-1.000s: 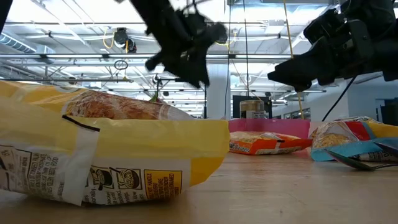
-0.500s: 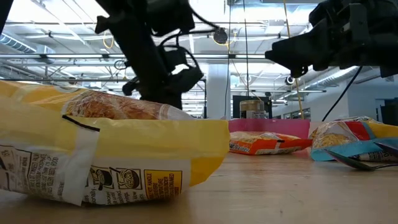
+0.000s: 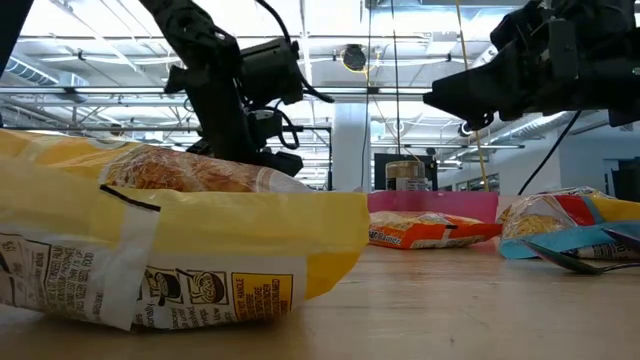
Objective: Pick & Place Food Item
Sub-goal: Adjust the white bin
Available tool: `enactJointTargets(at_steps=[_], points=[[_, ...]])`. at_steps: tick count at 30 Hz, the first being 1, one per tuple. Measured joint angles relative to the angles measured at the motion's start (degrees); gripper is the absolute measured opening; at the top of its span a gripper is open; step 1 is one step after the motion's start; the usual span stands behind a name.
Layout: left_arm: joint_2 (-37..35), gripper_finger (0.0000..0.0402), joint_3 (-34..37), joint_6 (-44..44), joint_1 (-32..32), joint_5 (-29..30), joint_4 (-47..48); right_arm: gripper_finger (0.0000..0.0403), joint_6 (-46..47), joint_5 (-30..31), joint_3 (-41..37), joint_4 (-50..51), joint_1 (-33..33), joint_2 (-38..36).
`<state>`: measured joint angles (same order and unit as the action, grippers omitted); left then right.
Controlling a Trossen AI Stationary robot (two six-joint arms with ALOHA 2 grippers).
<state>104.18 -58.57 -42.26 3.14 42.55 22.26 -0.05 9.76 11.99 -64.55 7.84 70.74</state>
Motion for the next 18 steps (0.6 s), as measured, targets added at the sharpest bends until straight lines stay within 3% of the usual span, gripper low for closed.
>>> enactJointTargets(at_steps=[11,18], points=[[0.0,0.0111,0.0,3.15,5.27,0.95,0.11,0.0164,-0.17,0.94,0.0,3.08,0.0,0.0],[-0.83,0.0111,0.0,6.02,4.13,-1.26,0.35,0.0164,-0.18,0.75,0.0,3.7,0.0,0.0]])
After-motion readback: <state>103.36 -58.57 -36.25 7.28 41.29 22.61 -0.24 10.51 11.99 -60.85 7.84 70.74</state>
